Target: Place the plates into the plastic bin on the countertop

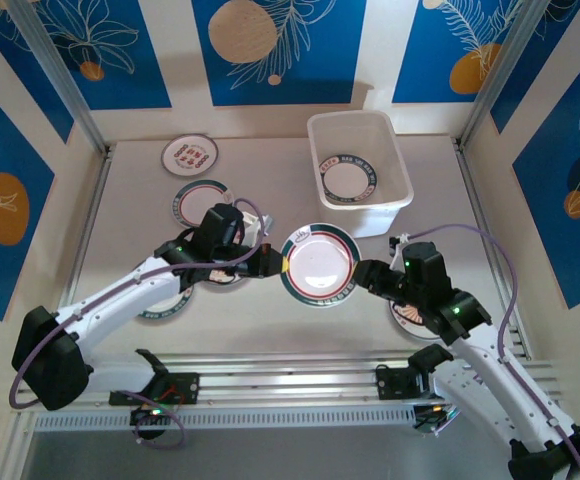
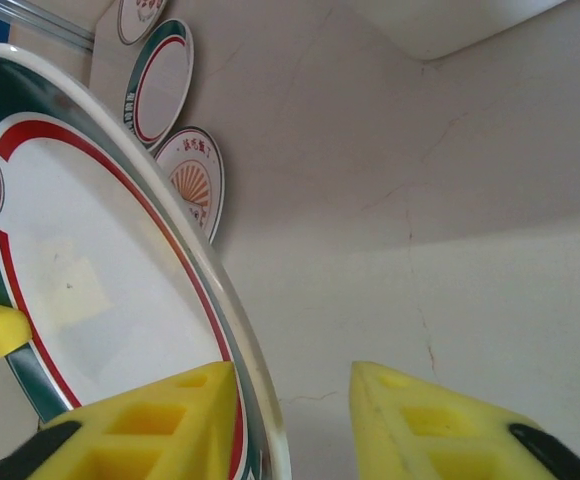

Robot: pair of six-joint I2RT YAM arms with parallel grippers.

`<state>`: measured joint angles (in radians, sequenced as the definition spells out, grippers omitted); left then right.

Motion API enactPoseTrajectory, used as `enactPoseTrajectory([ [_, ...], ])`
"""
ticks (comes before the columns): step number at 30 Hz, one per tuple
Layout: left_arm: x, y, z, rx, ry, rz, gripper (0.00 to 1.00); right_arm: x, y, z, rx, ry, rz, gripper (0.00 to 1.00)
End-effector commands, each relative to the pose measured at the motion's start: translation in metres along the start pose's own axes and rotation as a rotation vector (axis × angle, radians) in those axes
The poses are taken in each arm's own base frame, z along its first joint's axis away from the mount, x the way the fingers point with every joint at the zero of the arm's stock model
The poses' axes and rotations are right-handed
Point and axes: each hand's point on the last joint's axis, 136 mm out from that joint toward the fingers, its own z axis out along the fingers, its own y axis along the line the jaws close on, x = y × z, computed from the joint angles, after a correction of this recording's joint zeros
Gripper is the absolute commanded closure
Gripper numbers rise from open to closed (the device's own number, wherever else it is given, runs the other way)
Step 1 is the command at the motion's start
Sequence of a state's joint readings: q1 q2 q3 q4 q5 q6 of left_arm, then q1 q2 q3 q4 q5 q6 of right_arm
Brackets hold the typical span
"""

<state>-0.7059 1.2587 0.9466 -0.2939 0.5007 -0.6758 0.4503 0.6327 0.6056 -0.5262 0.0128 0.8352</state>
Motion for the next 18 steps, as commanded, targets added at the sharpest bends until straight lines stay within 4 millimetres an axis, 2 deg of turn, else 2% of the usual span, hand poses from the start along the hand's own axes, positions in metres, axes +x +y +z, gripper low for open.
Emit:
enactPoseTrajectory([
  [1, -0.0097, -0.0181, -0.007, 0.079, -0.036, 0.033, 1.0, 0.0061, 0.0019, 0.0065, -0.033, 0.031, -0.005, 0.69],
  [5, -0.0102, -0.0188, -0.0053, 0.087, -0.036, 0.031, 1.0, 0.0063, 0.0029, 0.0084, -0.046, 0.028, -0.002, 0.75],
  [12, -0.0113, -0.0216, -0.005, 0.105, -0.041, 0.033, 1.0, 0.0081, 0.0044, 0.0106, -0.062, 0.036, -0.02, 0.79],
  [18, -0.0087, -0.0159, -0.0029, 0.085, -0.031, 0.03, 1.0, 0.009, 0.0079, 0.0118, -0.095, 0.034, -0.032, 0.84],
])
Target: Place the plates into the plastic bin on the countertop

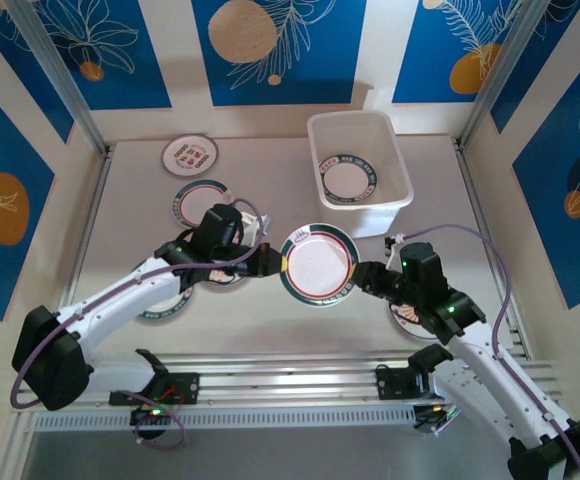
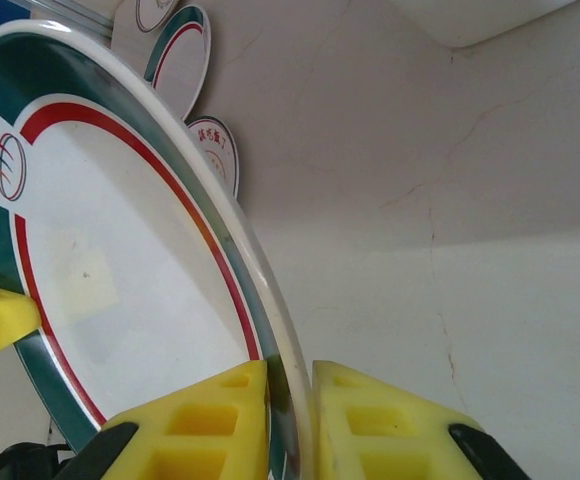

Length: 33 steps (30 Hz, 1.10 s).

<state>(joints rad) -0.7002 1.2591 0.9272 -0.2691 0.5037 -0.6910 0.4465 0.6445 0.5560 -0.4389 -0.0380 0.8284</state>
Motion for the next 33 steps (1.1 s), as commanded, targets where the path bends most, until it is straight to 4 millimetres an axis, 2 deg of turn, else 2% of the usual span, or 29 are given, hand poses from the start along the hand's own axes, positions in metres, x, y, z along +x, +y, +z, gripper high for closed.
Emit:
enactPoseTrajectory([
  [1, -0.008, -0.019, -0.004, 0.08, -0.023, 0.044, 1.0, 0.004, 0.007, 0.001, -0.055, 0.015, -0.024, 0.85],
  [8, -0.002, -0.006, -0.001, 0.043, -0.018, 0.027, 0.96, 0.006, 0.006, 0.0, -0.067, 0.005, -0.018, 0.92],
  [16, -0.001, -0.002, -0.002, 0.025, -0.022, 0.029, 0.88, 0.004, 0.007, 0.0, -0.075, -0.005, 0.005, 0.96],
  [22, -0.002, -0.002, -0.005, 0.007, -0.032, 0.044, 0.68, -0.007, 0.013, -0.001, -0.092, -0.052, 0.014, 0.99],
  [26, -0.011, -0.011, -0.015, 0.025, -0.067, 0.065, 0.54, -0.015, 0.019, -0.005, -0.094, -0.076, 0.003, 1.0],
  [33, -0.025, -0.013, -0.034, -0.022, -0.112, 0.123, 0.45, -0.032, 0.025, -0.012, -0.101, -0.142, 0.028, 1.0],
])
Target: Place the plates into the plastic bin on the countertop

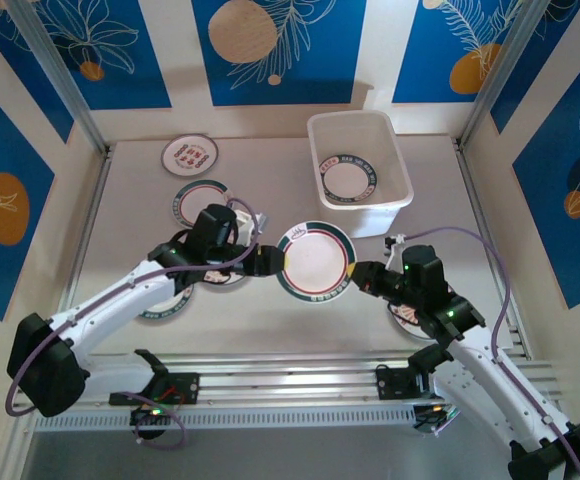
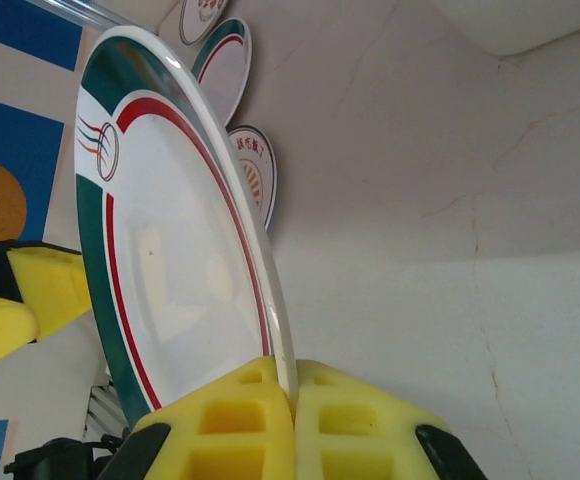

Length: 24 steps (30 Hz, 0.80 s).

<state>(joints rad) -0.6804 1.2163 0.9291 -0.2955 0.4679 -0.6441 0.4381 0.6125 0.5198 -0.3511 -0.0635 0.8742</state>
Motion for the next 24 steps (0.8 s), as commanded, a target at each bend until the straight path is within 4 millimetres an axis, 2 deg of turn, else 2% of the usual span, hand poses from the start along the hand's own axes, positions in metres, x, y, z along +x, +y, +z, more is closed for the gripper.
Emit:
enactPoseTrajectory([
  [1, -0.021, -0.012, -0.025, -0.008, -0.08, 0.087, 0.44, -0.031, 0.021, -0.011, -0.041, -0.114, -0.002, 1.0],
  [8, -0.042, 0.003, -0.061, -0.115, -0.224, 0.163, 0.41, -0.066, 0.049, -0.013, -0.078, -0.173, -0.014, 1.0],
  [11, -0.047, 0.009, -0.071, -0.136, -0.267, 0.176, 0.41, -0.087, 0.059, -0.012, -0.085, -0.21, -0.005, 1.0],
  [14, -0.049, 0.019, -0.071, -0.145, -0.272, 0.172, 0.41, -0.112, 0.067, -0.01, -0.101, -0.263, 0.026, 1.0],
  [19, -0.052, 0.037, -0.067, -0.157, -0.267, 0.155, 0.38, -0.161, 0.06, -0.001, -0.068, -0.385, 0.115, 1.0],
  [24, -0.058, 0.052, -0.059, -0.156, -0.237, 0.127, 0.37, -0.208, 0.034, 0.009, 0.056, -0.54, 0.226, 1.0],
])
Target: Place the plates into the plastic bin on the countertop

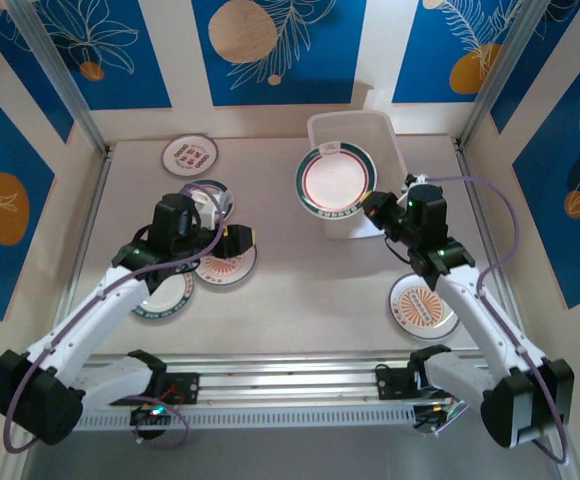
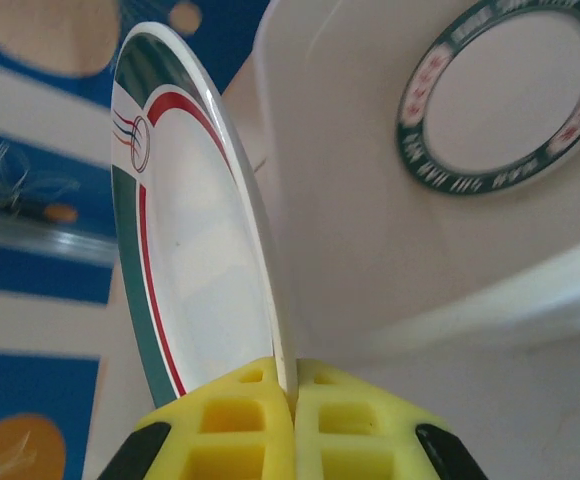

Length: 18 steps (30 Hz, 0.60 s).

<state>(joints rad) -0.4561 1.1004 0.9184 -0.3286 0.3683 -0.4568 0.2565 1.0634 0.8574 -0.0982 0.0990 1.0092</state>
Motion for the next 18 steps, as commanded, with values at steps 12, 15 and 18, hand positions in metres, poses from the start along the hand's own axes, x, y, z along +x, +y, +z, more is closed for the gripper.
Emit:
enactPoseTrajectory([
  [12, -0.02, 0.026, 0.024, 0.017, 0.072, -0.024, 0.37, -0.081, -0.019, 0.065, 0.28, -0.308, 0.257, 1.0],
  [15, -0.026, 0.031, 0.021, -0.005, 0.086, -0.017, 0.36, -0.078, -0.028, 0.072, 0.339, -0.326, 0.277, 1.0],
  [18, -0.033, 0.035, 0.017, -0.022, 0.084, -0.014, 0.36, -0.075, -0.035, 0.08, 0.372, -0.322, 0.298, 1.0],
])
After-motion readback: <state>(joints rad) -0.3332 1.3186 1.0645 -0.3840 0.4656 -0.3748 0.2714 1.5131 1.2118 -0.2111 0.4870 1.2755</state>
